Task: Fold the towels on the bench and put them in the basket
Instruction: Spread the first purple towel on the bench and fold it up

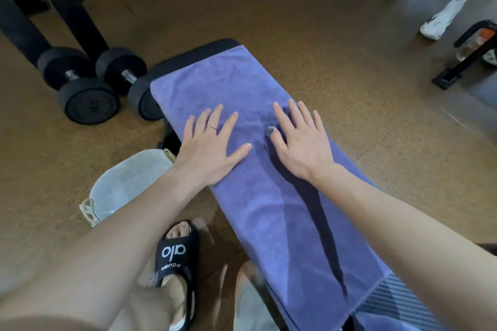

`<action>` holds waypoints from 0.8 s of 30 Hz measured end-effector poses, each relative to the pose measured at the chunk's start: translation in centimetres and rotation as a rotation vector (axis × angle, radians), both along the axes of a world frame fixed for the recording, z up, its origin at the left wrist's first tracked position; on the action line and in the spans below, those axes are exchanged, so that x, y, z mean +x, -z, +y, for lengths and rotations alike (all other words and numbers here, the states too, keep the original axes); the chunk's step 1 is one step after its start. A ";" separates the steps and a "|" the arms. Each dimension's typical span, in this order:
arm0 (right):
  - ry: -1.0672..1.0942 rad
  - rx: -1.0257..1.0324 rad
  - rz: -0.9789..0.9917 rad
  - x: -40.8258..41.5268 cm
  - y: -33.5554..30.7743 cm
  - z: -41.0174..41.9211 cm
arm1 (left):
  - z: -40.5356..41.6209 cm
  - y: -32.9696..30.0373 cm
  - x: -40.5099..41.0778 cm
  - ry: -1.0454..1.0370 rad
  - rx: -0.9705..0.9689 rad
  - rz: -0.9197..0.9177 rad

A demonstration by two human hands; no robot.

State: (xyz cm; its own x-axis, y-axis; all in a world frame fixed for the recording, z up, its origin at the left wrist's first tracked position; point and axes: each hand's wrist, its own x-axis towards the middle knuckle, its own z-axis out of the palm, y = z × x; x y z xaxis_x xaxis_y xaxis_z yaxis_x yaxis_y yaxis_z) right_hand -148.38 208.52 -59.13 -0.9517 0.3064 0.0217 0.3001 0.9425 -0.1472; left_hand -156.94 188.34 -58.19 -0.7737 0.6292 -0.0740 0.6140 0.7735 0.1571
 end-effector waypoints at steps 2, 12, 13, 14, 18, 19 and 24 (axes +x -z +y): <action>-0.034 -0.035 -0.007 -2.1 -0.1 -0.1 | 0.2 0.4 -2.4 -0.065 -0.041 -0.064; -0.174 0.006 -0.023 -14.7 -0.3 1.7 | -1.8 1.2 -13.3 -0.256 0.031 -0.102; -0.180 -0.004 -0.057 -16.1 -0.1 1.8 | -2.1 1.6 -13.9 -0.257 0.029 -0.118; -0.172 -0.017 -0.075 -17.3 0.1 1.8 | -2.3 2.0 -14.3 -0.249 0.045 -0.109; -0.101 -0.088 -0.077 -20.2 0.6 2.1 | -2.8 3.3 -14.5 -0.229 0.196 -0.045; -0.093 -0.069 -0.049 -20.6 0.5 2.1 | -2.8 3.5 -14.6 -0.239 0.238 -0.044; -0.140 -0.123 -0.098 -23.3 0.4 2.1 | -3.5 4.3 -16.3 -0.401 0.484 -0.153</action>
